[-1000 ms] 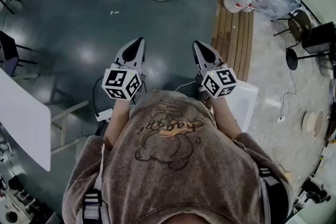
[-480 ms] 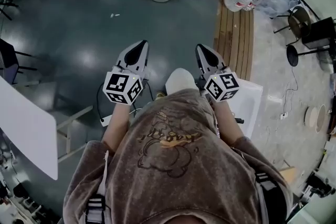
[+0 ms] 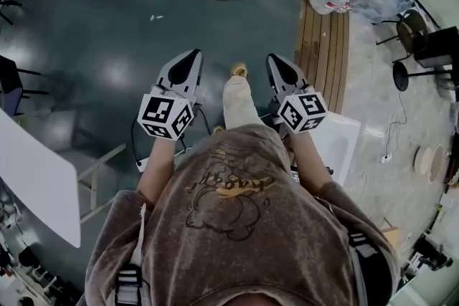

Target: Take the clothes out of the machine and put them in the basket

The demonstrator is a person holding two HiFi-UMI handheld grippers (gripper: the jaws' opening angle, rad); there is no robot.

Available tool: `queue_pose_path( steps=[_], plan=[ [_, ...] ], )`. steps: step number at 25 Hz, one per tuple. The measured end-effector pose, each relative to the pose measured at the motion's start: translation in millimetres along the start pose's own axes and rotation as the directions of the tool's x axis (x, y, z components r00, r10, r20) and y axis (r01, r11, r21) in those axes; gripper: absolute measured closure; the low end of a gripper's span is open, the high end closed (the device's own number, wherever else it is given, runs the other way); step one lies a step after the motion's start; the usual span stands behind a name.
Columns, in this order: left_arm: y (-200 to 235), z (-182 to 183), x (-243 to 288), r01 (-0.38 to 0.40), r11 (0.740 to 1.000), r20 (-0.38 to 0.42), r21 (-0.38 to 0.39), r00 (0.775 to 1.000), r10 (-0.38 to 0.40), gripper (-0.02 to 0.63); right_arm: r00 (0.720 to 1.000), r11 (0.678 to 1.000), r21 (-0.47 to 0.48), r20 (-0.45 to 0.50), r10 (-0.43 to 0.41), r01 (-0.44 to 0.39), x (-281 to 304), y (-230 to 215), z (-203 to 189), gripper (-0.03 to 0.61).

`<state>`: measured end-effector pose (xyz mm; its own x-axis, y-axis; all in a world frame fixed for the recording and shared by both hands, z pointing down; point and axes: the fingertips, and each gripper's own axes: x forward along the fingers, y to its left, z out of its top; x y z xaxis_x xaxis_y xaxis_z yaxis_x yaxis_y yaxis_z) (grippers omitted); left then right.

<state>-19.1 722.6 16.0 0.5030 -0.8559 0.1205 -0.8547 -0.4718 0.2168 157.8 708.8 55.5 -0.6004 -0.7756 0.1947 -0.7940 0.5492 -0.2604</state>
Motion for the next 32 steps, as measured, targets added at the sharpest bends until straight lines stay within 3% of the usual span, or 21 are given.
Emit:
queue_pose_path(
  steps=[9, 24, 32],
  plan=[
    [47, 5, 84, -0.017, 1.000, -0.018, -0.004, 1.000, 0.017, 0.611, 1.000, 1.000, 0.028, -0.014, 0.009, -0.009, 74, -63, 15, 0.580],
    [133, 69, 265, -0.063, 0.998, -0.037, 0.017, 0.997, 0.063, 0.611, 0.998, 0.996, 0.073, -0.039, 0.044, -0.041, 228, -192, 81, 0.580],
    [165, 86, 332, -0.098, 0.995, -0.031, 0.030, 0.995, 0.099, 0.611, 0.995, 0.995, 0.071, -0.076, 0.068, -0.063, 287, -243, 97, 0.580]
  ],
)
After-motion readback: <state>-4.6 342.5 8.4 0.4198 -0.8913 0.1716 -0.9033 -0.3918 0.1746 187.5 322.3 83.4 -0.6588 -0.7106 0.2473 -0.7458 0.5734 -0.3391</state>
